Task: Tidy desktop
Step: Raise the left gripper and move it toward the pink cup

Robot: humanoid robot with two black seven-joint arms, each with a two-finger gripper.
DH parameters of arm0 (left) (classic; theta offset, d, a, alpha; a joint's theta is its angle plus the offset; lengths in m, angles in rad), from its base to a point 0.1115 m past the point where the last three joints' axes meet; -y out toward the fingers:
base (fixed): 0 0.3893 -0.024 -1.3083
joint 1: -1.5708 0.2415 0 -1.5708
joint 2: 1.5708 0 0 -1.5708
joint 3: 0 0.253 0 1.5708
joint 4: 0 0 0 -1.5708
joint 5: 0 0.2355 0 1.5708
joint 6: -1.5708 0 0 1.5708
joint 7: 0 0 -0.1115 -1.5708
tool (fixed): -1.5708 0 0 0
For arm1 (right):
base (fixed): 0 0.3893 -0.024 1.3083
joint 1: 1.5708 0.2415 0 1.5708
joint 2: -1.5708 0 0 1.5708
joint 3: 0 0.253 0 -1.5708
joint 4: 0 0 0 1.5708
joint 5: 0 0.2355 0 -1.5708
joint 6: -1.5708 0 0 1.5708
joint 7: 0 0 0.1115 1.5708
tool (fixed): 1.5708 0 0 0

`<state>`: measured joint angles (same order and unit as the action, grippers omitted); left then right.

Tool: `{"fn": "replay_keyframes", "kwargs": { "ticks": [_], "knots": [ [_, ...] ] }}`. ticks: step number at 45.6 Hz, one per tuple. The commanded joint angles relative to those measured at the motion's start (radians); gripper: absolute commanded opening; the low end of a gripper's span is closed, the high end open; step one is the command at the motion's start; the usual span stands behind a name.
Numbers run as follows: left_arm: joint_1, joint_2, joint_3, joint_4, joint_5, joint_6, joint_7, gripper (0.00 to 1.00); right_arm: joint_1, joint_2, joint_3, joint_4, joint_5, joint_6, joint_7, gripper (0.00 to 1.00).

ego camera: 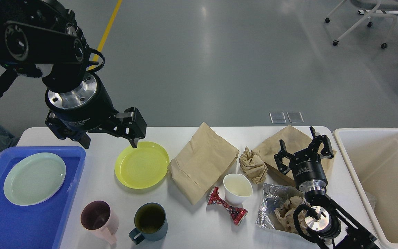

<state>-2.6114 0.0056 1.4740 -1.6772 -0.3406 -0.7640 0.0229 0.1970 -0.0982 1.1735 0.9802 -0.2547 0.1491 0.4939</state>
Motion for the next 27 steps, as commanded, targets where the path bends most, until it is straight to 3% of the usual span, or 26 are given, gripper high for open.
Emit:
{"fn": "replay_keyframes", "kwargs": {
  "ticks": [1, 9, 27],
  "knots": [
    [0.005, -0.001, -0.006, -0.001, -0.003, -0.011, 0.006, 0.99, 0.001, 0.0, 0.0, 0.0, 0.0, 0.0, 0.0, 1.0],
    [0.011, 0.002, 0.005, 0.007, -0.005, 0.046, 0.006, 0.99, 0.001, 0.0, 0.0, 0.0, 0.0, 0.0, 0.0, 1.0],
    [0.094, -0.001, 0.0, 0.007, -0.003, -0.006, 0.023, 0.99, 0.001, 0.0, 0.0, 0.0, 0.0, 0.001, 0.0, 1.0]
  ]
}}
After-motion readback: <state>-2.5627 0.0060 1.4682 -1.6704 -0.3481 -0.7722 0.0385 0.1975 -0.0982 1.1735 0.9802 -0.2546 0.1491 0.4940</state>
